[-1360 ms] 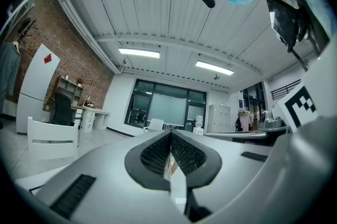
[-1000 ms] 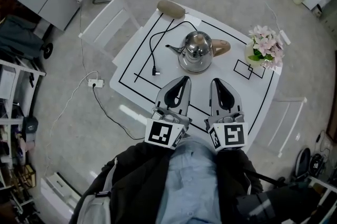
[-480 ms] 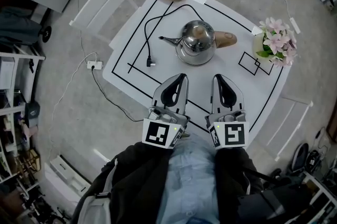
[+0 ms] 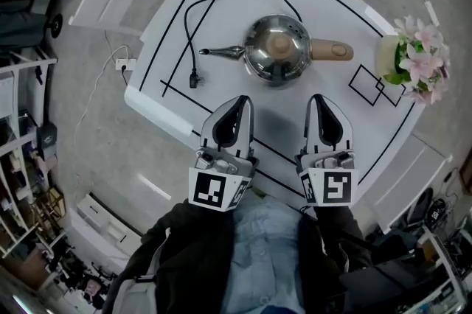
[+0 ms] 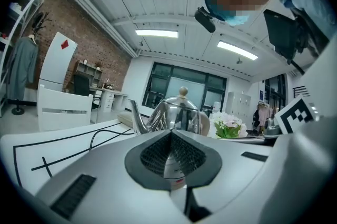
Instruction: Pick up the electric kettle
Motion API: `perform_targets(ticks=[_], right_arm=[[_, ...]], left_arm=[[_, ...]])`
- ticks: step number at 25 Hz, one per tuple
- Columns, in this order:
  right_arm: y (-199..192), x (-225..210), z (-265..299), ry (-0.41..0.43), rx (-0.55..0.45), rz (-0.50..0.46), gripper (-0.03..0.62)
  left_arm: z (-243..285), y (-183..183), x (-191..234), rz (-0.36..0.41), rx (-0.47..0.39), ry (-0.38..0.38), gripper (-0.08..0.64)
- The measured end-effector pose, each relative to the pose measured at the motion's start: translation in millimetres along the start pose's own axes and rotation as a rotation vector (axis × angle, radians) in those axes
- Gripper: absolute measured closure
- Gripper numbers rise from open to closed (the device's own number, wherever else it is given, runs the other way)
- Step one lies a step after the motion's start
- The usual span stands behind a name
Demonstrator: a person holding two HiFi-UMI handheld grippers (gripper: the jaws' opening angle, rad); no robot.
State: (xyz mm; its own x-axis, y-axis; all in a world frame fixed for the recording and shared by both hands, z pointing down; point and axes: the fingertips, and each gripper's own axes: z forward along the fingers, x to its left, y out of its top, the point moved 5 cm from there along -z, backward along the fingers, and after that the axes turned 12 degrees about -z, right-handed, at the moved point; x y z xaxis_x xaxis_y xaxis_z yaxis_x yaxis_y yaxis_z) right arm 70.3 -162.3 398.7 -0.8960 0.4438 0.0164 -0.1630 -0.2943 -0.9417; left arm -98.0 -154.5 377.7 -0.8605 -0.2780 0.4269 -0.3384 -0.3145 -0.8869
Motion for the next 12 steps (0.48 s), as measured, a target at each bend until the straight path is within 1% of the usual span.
perform_targets(ticks=[5, 9, 12], right_arm=[[-14, -11, 12, -0.004, 0.004, 0.024, 0.574], [-18, -15, 13, -0.004, 0.009, 0.031, 0.574], [-18, -19, 13, -0.012, 0.005, 0.029, 0.574]], left_arm=[[9, -9, 13, 0.0, 0.0, 0.036, 0.552], [10, -13, 12, 0.003, 0.0, 0.045, 0.552], [11, -13, 12, 0.023, -0.007, 0.058, 0.552]])
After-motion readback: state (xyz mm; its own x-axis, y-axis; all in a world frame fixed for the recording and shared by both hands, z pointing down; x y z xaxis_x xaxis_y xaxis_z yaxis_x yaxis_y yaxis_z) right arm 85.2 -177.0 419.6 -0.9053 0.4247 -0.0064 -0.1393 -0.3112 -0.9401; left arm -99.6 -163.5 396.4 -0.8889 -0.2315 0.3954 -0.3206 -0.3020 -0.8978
